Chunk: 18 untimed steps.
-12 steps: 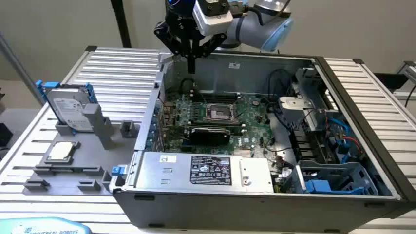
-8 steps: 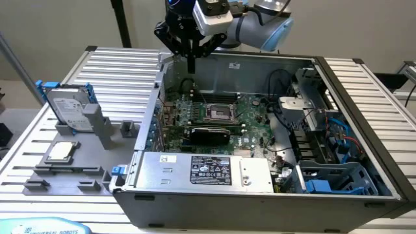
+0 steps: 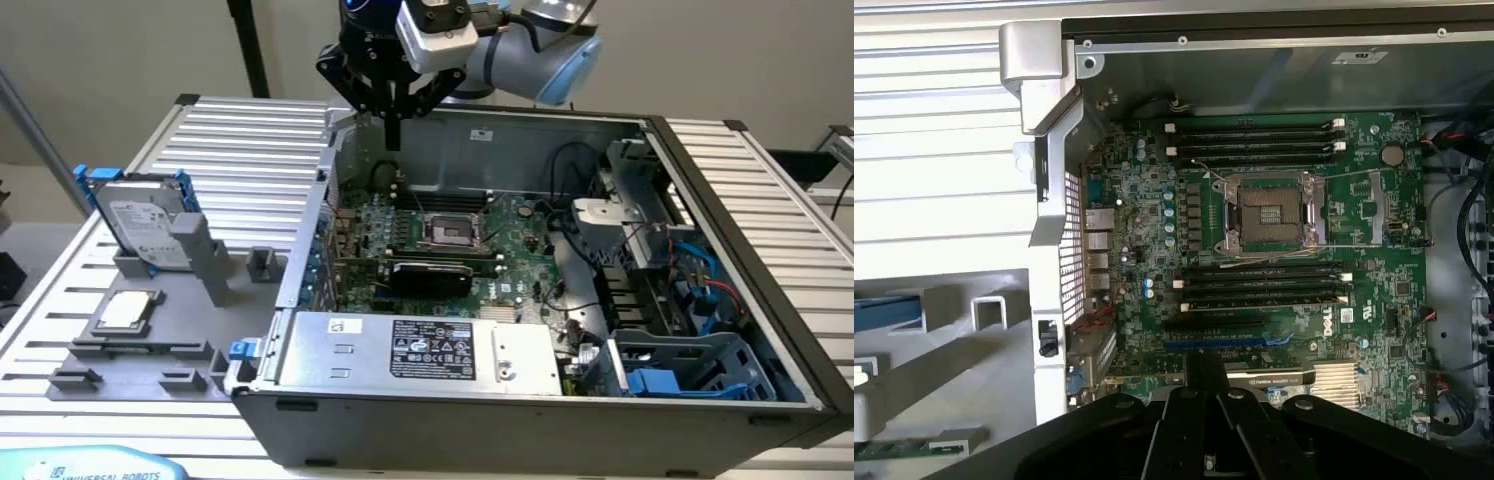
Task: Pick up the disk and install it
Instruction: 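Reach for the disk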
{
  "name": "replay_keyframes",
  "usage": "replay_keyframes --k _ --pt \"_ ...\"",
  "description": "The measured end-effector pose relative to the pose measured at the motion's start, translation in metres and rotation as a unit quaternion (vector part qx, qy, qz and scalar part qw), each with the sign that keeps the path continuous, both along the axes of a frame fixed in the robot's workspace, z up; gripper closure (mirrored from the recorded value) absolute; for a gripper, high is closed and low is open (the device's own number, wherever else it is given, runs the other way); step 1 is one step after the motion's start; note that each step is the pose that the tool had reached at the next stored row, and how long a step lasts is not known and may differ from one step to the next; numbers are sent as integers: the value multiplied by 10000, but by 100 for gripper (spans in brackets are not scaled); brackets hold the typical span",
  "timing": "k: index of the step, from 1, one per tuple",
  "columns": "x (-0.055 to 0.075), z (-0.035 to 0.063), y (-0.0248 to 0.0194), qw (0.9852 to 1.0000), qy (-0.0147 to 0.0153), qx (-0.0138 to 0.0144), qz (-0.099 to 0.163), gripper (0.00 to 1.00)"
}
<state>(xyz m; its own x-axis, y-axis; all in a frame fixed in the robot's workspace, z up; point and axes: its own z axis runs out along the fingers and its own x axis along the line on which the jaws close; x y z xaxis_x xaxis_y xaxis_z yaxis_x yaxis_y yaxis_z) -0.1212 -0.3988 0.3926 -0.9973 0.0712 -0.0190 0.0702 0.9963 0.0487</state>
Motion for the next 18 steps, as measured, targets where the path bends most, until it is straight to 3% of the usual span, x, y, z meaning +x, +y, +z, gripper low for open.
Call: replay_keyframes --k 5,18 --pt "-40 0 0 10000 0 0 -1 89" --pt "-627 0 6 10000 3 1 0 89"
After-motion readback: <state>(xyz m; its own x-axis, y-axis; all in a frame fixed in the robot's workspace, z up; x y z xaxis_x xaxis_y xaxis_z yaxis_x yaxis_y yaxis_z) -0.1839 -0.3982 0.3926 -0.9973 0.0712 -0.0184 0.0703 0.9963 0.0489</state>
